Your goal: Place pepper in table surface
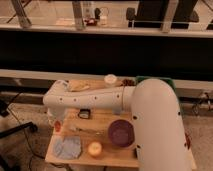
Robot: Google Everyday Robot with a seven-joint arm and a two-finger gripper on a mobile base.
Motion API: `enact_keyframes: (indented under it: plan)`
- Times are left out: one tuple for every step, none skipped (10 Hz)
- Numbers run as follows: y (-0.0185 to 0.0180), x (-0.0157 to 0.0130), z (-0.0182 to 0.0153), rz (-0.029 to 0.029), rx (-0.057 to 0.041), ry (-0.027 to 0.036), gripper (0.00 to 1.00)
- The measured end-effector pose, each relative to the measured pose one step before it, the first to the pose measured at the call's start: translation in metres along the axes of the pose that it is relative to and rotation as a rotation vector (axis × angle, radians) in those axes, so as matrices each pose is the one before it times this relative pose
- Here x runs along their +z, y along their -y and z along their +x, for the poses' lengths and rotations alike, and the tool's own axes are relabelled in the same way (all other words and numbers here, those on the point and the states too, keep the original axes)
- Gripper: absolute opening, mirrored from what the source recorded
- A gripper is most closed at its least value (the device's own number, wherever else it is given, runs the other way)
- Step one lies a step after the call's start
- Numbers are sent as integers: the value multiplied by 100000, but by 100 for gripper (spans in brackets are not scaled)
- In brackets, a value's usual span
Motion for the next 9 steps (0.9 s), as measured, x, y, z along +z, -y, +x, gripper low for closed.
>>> enact_keyframes:
  plan:
    - [-25,736,250,213,914,676,4]
    - [-78,616,212,-17,751,610,4]
    - [-14,482,197,28,342,506,4]
    - [-203,608,292,-123,716,668,4]
    - [-209,524,177,-197,578,721,4]
    - [-180,344,99,-206,369,473,4]
    - [-382,538,147,-657,693,905,4]
    - [-141,209,78,-230,265,237,4]
    - [-88,140,65,-233,168,132,4]
